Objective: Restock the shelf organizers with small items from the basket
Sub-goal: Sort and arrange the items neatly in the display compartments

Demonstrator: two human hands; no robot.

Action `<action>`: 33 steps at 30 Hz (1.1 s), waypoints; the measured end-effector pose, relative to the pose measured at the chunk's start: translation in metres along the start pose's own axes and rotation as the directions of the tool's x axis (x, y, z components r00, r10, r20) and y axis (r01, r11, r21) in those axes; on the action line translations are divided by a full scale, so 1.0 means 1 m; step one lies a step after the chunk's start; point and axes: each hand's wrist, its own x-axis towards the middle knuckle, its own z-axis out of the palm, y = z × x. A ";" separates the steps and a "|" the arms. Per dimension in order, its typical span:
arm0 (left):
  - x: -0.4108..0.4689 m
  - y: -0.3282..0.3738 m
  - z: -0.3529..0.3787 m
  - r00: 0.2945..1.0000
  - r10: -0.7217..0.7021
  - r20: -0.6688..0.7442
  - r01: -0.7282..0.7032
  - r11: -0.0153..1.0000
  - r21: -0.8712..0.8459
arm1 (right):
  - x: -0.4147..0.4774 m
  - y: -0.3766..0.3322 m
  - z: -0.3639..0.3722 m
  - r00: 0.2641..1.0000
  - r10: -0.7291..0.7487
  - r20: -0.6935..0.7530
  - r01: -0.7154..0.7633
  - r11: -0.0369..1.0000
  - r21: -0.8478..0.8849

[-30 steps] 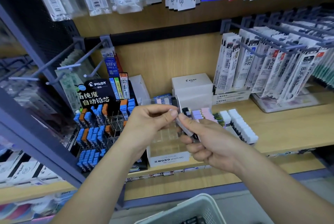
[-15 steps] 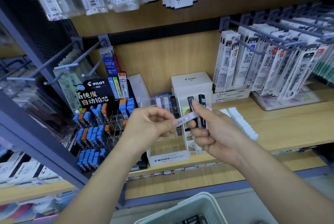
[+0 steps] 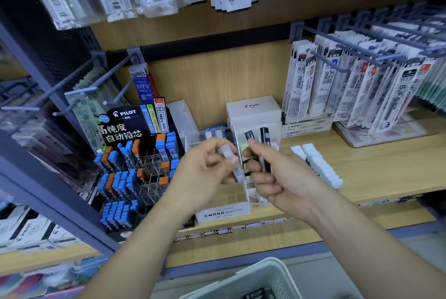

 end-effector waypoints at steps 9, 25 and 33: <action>0.078 -0.018 -0.031 0.954 0.004 -0.299 0.048 0.985 0.166 | 0.008 -0.014 -0.022 0.985 -0.033 -0.171 0.045 0.997 0.069; 0.100 -0.048 -0.017 0.958 0.218 -0.184 -0.036 0.732 0.680 | 0.001 -0.017 -0.036 0.987 -0.107 -0.120 0.095 0.990 -0.100; 0.089 -0.032 -0.016 0.936 0.225 -0.272 -0.022 0.806 0.591 | 0.000 -0.015 -0.034 0.986 -0.128 -0.110 0.114 0.986 -0.125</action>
